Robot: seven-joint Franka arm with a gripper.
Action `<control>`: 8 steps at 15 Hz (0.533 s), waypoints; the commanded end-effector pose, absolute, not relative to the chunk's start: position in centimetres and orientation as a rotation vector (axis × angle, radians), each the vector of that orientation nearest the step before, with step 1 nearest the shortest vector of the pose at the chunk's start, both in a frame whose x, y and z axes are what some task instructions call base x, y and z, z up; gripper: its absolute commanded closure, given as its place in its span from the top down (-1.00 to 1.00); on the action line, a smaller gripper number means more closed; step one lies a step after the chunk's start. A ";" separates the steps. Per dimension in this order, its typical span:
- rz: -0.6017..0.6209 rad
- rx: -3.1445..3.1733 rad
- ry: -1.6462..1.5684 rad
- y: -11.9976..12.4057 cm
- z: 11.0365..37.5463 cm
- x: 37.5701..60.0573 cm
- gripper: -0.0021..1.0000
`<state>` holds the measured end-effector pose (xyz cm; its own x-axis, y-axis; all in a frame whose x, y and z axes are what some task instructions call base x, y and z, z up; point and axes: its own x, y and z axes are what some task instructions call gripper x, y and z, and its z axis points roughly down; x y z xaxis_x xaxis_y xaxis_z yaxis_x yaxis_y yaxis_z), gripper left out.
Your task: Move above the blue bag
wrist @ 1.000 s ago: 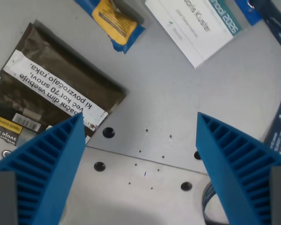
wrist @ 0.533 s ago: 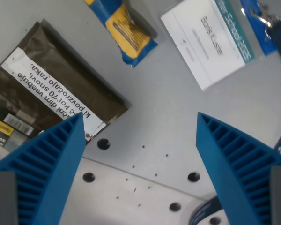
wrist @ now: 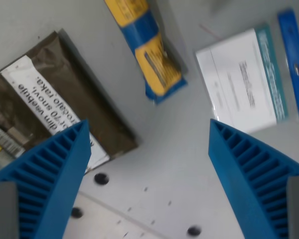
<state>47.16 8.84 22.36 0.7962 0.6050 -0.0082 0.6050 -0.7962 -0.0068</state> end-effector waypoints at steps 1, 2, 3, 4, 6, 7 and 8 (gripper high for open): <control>0.025 -2.717 -1.480 9.5 21.7 48.3 1.00; 0.026 -2.693 -1.520 9.8 21.3 48.5 1.00; 0.029 -2.676 -1.547 10.0 20.9 48.7 1.00; 0.025 -2.654 -1.581 10.3 20.4 48.9 1.00; 0.023 -2.612 -1.649 10.7 19.5 49.3 1.00; 0.022 -2.597 -1.672 10.9 19.1 49.5 1.00; 0.026 -2.589 -1.686 11.1 18.7 49.7 1.00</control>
